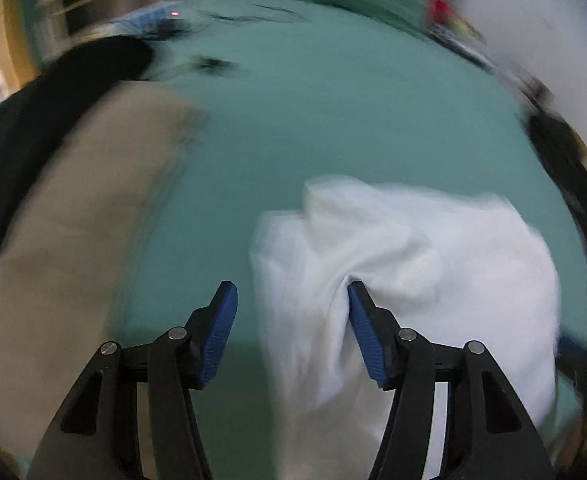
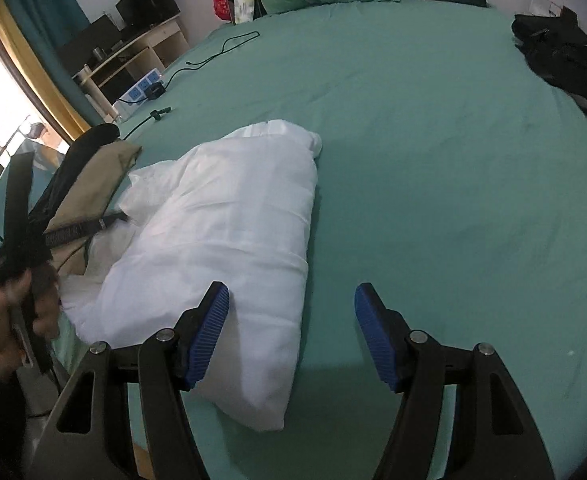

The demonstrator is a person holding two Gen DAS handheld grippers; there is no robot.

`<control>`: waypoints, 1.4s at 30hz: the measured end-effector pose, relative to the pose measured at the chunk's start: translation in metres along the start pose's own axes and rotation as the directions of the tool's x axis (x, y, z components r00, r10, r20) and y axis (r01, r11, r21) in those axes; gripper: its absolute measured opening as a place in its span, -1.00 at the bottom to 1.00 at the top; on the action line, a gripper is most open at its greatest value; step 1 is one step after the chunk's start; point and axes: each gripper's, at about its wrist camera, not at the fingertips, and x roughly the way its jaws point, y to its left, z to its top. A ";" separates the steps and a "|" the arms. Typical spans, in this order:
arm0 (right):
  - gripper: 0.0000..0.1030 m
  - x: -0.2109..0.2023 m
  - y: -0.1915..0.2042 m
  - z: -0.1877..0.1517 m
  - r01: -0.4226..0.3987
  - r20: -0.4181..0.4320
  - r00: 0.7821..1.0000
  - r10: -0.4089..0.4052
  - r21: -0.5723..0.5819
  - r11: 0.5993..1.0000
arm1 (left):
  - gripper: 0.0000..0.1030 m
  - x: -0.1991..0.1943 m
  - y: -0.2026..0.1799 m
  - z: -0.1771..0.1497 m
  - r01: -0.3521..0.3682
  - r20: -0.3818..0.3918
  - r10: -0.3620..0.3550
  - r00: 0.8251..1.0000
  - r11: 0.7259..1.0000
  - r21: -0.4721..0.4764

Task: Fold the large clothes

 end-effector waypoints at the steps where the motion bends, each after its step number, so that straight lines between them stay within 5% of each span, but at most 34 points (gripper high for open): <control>1: 0.28 0.004 0.000 0.002 -0.006 -0.003 1.000 0.007 0.007 1.000 | 0.19 -0.001 0.010 0.004 -0.007 0.008 0.007 1.000 0.999 -0.047; 4: 0.29 0.009 -0.005 0.005 -0.024 -0.008 1.000 0.025 0.027 0.999 | 0.19 -0.012 0.027 0.007 0.063 0.036 -0.058 0.998 0.990 -0.128; 8: 0.30 0.014 0.002 0.005 -0.032 -0.017 0.999 0.033 0.021 0.999 | 0.19 -0.030 0.019 -0.005 0.125 0.085 -0.121 0.989 0.991 -0.050; 15: 0.30 0.012 0.006 0.000 -0.033 -0.018 0.999 0.033 0.039 0.999 | 0.19 0.002 0.012 -0.056 0.200 -0.154 -0.196 0.969 0.980 0.014; 18: 0.30 0.014 0.004 -0.001 -0.056 -0.020 0.998 0.057 0.061 0.997 | 0.19 0.002 0.003 -0.061 0.177 -0.143 -0.161 0.977 0.978 0.114; 19: 0.30 0.015 0.003 -0.003 -0.071 -0.022 0.997 0.073 0.076 0.995 | 0.04 0.002 0.002 -0.060 0.176 -0.141 -0.158 0.977 0.976 0.128; 20: 0.30 0.014 0.001 -0.005 -0.085 -0.022 0.996 0.088 0.087 0.993 | -0.59 0.002 0.003 -0.061 0.188 -0.135 -0.171 0.976 0.974 0.125; 21: 0.30 0.015 0.000 -0.008 -0.107 -0.023 0.994 0.110 0.098 0.989 | -0.82 0.000 0.003 -0.063 0.205 -0.135 -0.189 0.973 0.972 0.116; 24: 0.30 0.024 -0.004 -0.020 -0.180 -0.052 0.981 0.189 0.146 0.973 | -0.85 -0.003 0.008 -0.063 0.205 -0.110 -0.193 0.975 0.973 0.105; 26: 0.08 0.029 -0.004 -0.033 -0.228 -0.036 0.971 0.237 0.169 0.959 | -0.85 -0.009 0.008 -0.066 0.185 -0.084 -0.177 0.981 0.976 0.111; 28: -0.51 0.030 -0.003 -0.039 -0.239 -0.032 0.968 0.248 0.169 0.956 | -0.86 -0.015 0.005 -0.073 0.186 -0.066 -0.179 0.982 0.976 0.110; 29: -0.60 0.029 -0.003 -0.040 -0.249 -0.029 0.966 0.258 0.173 0.953 | -0.86 -0.024 0.005 -0.079 0.198 -0.057 -0.193 0.980 0.975 0.103; 35: -0.74 -0.005 0.006 -0.040 -0.146 -0.010 0.989 0.148 0.099 0.984 | -0.86 -0.059 -0.006 -0.087 0.251 0.005 -0.254 0.967 0.960 0.126; 42: -0.75 -0.047 -0.006 -0.071 0.003 -0.026 1.000 -0.002 0.035 0.999 | -0.87 -0.060 -0.031 -0.119 0.279 -0.095 -0.268 0.959 0.952 0.125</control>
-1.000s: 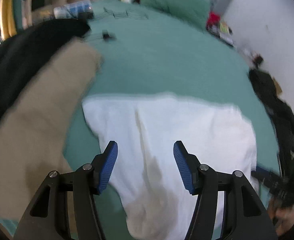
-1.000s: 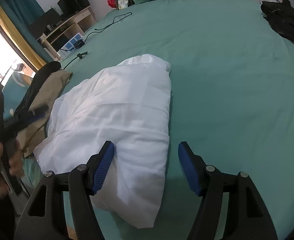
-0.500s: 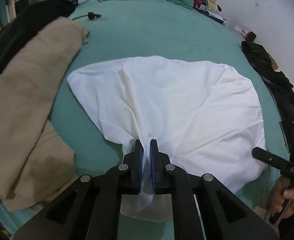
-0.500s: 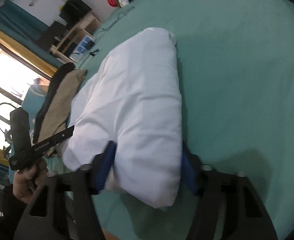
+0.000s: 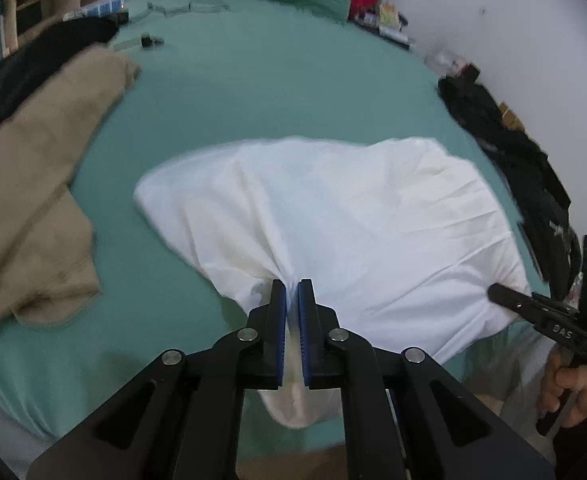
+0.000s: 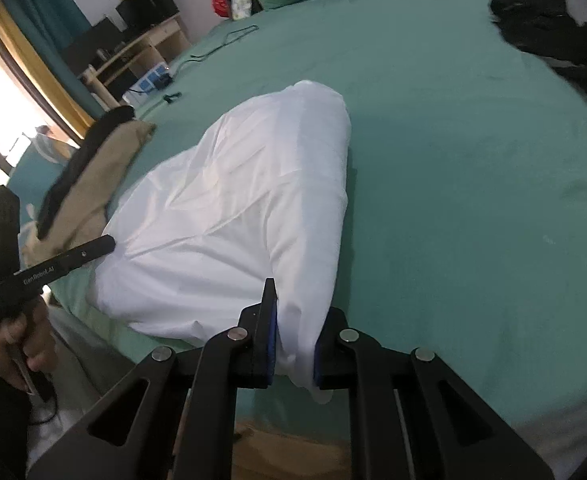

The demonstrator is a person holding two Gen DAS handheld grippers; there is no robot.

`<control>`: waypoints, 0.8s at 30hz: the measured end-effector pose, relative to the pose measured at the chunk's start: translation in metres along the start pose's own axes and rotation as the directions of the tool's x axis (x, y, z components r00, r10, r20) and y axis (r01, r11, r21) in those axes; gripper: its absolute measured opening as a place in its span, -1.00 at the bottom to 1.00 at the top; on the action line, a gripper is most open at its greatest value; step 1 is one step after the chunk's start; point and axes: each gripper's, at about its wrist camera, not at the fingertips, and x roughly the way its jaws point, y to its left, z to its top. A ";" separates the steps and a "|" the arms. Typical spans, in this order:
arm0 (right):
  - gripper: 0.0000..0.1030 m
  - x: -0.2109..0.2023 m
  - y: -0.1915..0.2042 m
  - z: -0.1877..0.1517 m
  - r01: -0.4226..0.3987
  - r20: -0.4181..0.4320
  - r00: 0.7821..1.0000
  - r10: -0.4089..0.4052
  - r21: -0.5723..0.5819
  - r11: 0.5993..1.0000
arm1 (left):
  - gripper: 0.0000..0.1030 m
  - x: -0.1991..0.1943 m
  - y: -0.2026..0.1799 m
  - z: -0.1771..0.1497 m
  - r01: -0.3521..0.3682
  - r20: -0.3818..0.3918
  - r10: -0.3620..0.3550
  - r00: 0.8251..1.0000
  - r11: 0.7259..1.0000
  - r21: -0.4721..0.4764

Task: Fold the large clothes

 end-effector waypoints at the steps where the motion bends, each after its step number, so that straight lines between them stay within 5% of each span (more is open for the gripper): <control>1: -0.75 -0.003 -0.004 -0.005 0.007 -0.006 1.000 -0.007 0.006 1.000 | -0.86 0.003 -0.002 -0.004 -0.006 -0.022 0.006 1.000 1.000 -0.005; 6: -0.62 0.002 -0.017 -0.025 0.000 -0.042 0.999 0.002 0.042 0.999 | -0.84 0.014 0.005 -0.014 -0.028 -0.078 0.023 0.997 0.997 -0.066; 7: -0.57 0.003 -0.017 -0.024 -0.004 -0.039 0.999 0.005 0.043 0.999 | -0.67 0.011 0.008 -0.012 -0.027 -0.066 0.021 0.998 0.996 -0.082; 8: -0.54 0.003 -0.018 -0.023 -0.010 -0.037 0.999 0.012 0.045 0.999 | -0.27 0.006 0.008 -0.013 -0.028 -0.044 0.024 0.999 0.995 -0.095; 10: -0.37 0.003 -0.020 -0.021 -0.021 -0.035 0.999 0.023 0.048 0.999 | 0.08 -0.001 0.013 -0.007 -0.036 0.001 0.037 0.999 0.992 -0.117; 17: 0.10 -0.017 -0.028 -0.021 -0.006 0.031 1.000 0.005 0.040 0.999 | 0.20 -0.006 0.032 0.020 -0.058 0.082 0.073 0.994 0.984 -0.169; 24: 0.22 -0.027 -0.035 -0.003 -0.004 0.093 0.996 0.003 0.015 1.000 | 0.23 0.036 0.040 0.025 -0.029 -0.002 0.029 1.000 0.975 -0.219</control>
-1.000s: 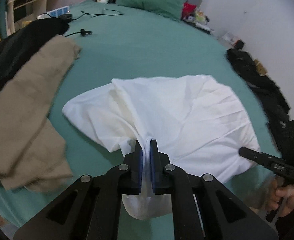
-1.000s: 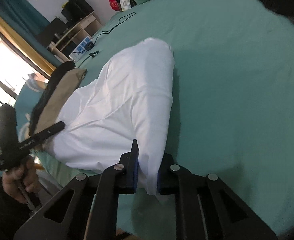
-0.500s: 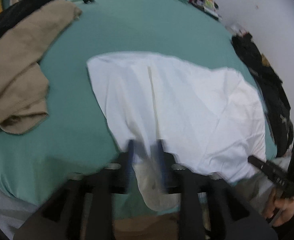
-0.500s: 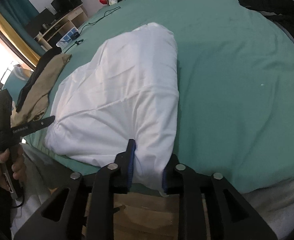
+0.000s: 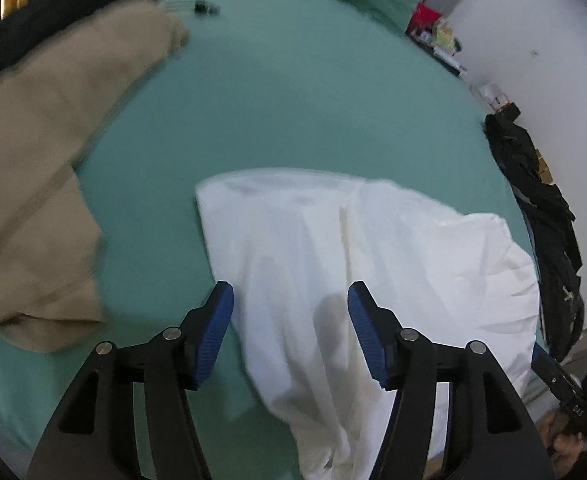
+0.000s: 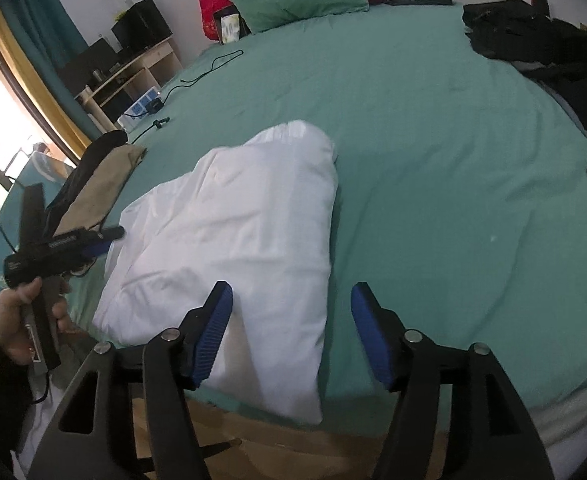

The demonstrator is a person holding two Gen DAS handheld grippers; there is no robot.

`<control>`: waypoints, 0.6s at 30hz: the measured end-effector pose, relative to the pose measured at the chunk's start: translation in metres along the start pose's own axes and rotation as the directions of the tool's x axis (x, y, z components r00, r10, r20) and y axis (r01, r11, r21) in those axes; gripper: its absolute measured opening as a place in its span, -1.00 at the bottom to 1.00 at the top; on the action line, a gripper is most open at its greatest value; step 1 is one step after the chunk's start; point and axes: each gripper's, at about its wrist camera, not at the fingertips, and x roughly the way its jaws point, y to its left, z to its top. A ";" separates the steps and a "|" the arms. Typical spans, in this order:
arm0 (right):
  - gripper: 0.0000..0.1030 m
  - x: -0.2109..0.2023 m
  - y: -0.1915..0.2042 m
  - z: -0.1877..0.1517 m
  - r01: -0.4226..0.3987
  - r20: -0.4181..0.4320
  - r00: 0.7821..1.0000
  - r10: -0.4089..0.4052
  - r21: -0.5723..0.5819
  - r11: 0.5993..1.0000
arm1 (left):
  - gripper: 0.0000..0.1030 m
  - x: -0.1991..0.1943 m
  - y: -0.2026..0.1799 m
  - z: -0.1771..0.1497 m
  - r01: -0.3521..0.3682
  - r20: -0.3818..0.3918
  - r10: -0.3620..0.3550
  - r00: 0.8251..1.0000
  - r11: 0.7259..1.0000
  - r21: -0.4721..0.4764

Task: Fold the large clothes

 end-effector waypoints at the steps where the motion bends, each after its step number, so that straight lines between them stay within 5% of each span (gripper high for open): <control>1: 0.22 0.003 -0.002 0.004 -0.004 -0.003 1.000 0.004 0.000 1.000 | 0.25 0.000 -0.001 0.000 -0.002 0.014 0.002 1.000 1.000 -0.005; 5: 0.22 0.012 -0.009 0.017 -0.030 0.002 1.000 0.030 0.020 0.999 | 0.48 0.004 -0.004 0.002 0.057 0.007 -0.057 0.998 0.998 -0.023; 10: 0.22 0.030 -0.012 0.029 -0.033 -0.014 0.999 0.033 0.026 0.999 | 0.49 0.008 -0.014 -0.002 0.127 -0.031 -0.127 0.991 0.992 0.009; 15: 0.22 0.046 -0.011 0.033 -0.033 -0.029 0.999 0.034 0.019 0.999 | 0.48 0.014 -0.041 -0.013 0.271 -0.108 -0.263 0.959 0.960 0.064; 18: 0.27 0.052 -0.012 0.034 -0.038 -0.036 0.999 0.039 0.026 0.999 | 0.49 0.020 -0.059 -0.019 0.275 -0.130 -0.260 0.957 0.954 0.122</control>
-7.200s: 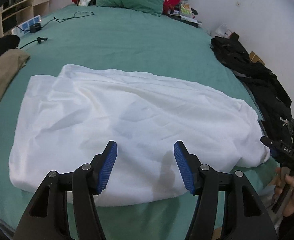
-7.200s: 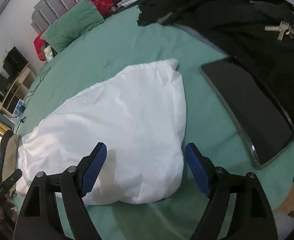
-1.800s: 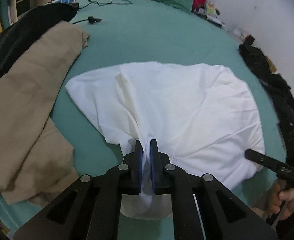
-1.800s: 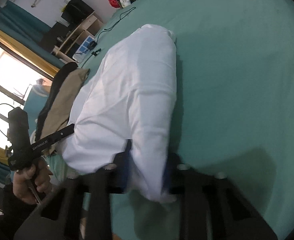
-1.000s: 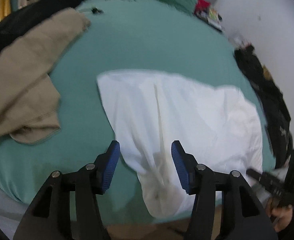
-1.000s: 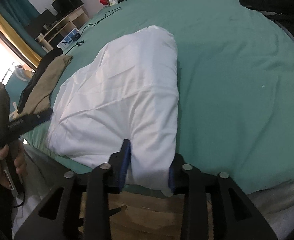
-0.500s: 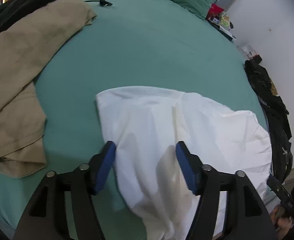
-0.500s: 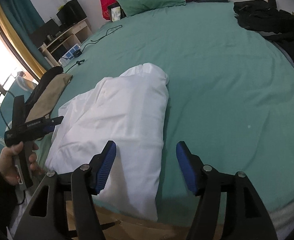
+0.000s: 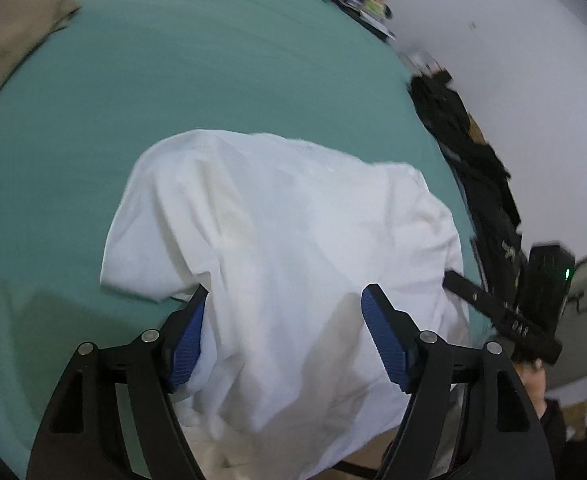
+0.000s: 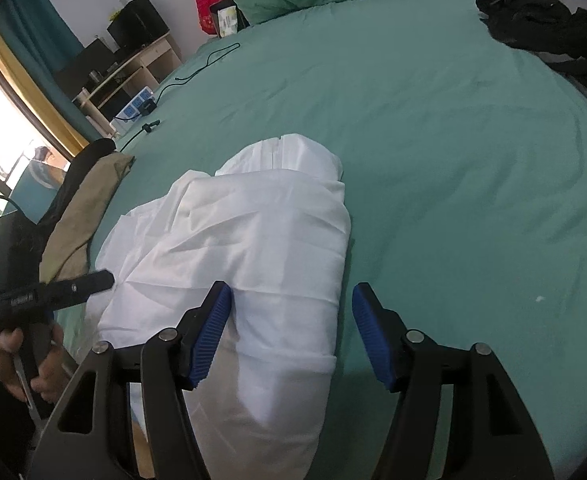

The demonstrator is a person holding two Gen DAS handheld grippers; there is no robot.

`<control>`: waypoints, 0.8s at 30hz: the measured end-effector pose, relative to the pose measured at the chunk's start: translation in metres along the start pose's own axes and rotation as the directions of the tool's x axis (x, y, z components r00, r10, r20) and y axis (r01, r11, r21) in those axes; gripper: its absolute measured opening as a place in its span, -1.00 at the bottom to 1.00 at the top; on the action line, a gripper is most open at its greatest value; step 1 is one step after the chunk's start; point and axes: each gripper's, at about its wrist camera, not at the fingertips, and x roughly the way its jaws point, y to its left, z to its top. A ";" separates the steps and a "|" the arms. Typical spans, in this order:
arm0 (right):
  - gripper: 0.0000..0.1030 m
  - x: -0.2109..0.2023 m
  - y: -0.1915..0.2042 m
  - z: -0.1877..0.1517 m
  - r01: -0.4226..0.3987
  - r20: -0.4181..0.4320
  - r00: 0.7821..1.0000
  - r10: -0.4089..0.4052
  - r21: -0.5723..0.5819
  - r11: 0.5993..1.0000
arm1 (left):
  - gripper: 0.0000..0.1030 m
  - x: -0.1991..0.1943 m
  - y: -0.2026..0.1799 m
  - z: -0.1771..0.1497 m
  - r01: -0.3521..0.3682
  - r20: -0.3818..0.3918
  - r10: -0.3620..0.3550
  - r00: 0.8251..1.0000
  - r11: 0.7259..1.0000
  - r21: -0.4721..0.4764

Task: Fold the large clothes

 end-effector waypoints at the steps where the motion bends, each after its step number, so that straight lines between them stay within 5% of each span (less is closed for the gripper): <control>1: 0.30 0.001 0.000 0.000 0.001 0.000 1.000 -0.001 0.001 1.000 | 0.49 0.003 -0.005 0.000 -0.002 -0.005 0.002 1.000 1.000 0.017; 9: 0.37 0.000 -0.004 0.001 -0.003 -0.004 1.000 0.003 0.008 1.000 | 0.56 0.020 -0.030 0.005 -0.029 -0.024 0.032 0.999 0.991 0.131; 19: 0.58 0.012 -0.013 -0.002 -0.059 -0.011 0.998 0.059 0.054 0.997 | 0.56 0.029 -0.043 0.002 -0.215 0.052 0.209 0.977 0.948 0.235; 24: 0.61 0.020 -0.009 -0.004 -0.094 0.006 0.996 0.093 0.052 0.994 | 0.50 0.033 -0.048 0.010 -0.214 0.069 0.204 0.977 0.953 0.216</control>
